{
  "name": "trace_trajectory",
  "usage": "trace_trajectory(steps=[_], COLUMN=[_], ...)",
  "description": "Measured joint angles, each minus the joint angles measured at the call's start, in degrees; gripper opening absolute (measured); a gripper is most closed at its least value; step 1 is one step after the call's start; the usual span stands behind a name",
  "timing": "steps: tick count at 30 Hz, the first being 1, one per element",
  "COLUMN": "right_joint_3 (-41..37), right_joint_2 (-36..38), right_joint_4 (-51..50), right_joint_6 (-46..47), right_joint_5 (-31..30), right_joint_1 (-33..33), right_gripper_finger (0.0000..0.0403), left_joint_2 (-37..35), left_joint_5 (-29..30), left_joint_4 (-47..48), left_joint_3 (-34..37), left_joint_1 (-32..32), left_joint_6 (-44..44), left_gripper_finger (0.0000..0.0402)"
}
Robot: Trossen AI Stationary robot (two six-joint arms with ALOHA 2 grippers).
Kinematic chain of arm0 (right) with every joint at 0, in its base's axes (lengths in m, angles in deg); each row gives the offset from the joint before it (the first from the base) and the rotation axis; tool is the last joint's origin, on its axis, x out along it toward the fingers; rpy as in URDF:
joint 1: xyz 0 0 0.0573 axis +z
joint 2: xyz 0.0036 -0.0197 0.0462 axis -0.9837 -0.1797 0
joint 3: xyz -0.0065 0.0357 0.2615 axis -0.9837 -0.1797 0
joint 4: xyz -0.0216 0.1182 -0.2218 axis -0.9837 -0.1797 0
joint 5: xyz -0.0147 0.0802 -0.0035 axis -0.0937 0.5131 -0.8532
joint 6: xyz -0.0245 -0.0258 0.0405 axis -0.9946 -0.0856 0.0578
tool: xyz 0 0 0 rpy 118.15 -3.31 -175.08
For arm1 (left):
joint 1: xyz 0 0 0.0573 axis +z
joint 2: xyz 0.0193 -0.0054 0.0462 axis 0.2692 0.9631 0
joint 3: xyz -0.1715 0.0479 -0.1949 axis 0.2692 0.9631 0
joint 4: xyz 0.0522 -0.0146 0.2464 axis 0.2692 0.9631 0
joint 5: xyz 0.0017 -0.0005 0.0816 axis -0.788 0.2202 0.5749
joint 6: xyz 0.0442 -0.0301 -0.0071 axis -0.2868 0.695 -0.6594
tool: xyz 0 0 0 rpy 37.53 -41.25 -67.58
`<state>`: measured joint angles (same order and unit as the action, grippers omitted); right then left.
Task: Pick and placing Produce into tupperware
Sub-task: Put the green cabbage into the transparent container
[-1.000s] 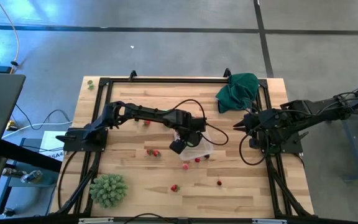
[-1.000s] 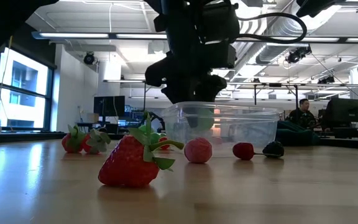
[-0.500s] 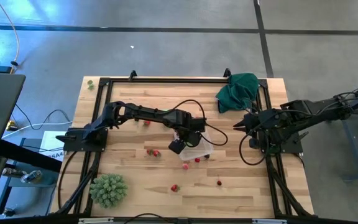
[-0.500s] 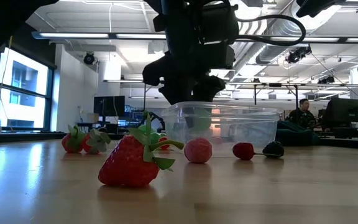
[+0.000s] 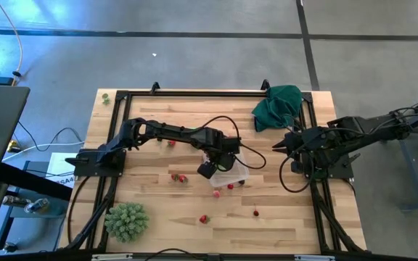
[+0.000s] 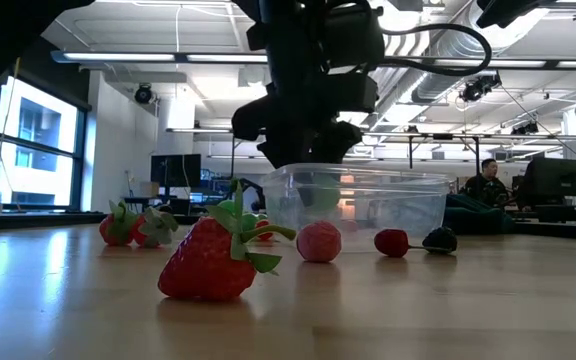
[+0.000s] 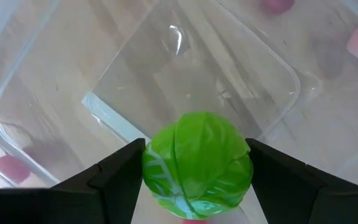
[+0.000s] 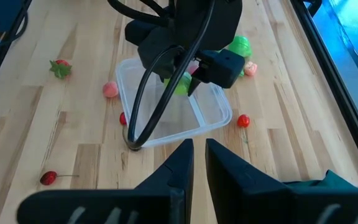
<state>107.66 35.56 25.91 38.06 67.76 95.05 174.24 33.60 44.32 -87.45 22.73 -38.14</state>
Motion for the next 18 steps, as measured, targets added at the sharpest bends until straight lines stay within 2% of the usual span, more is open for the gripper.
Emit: trace_trajectory(steps=[18], right_joint_3=[0.0], right_joint_2=[0.0], right_joint_4=[0.0], right_joint_6=[0.0], right_joint_5=[0.0], right_joint_1=[0.0], right_gripper_finger=[0.0032], left_joint_2=[0.0], left_joint_5=[-2.0], left_joint_4=[-2.1], left_joint_3=[1.9], left_joint_1=[0.0], left_joint_6=[0.2], left_gripper_finger=[0.0257])
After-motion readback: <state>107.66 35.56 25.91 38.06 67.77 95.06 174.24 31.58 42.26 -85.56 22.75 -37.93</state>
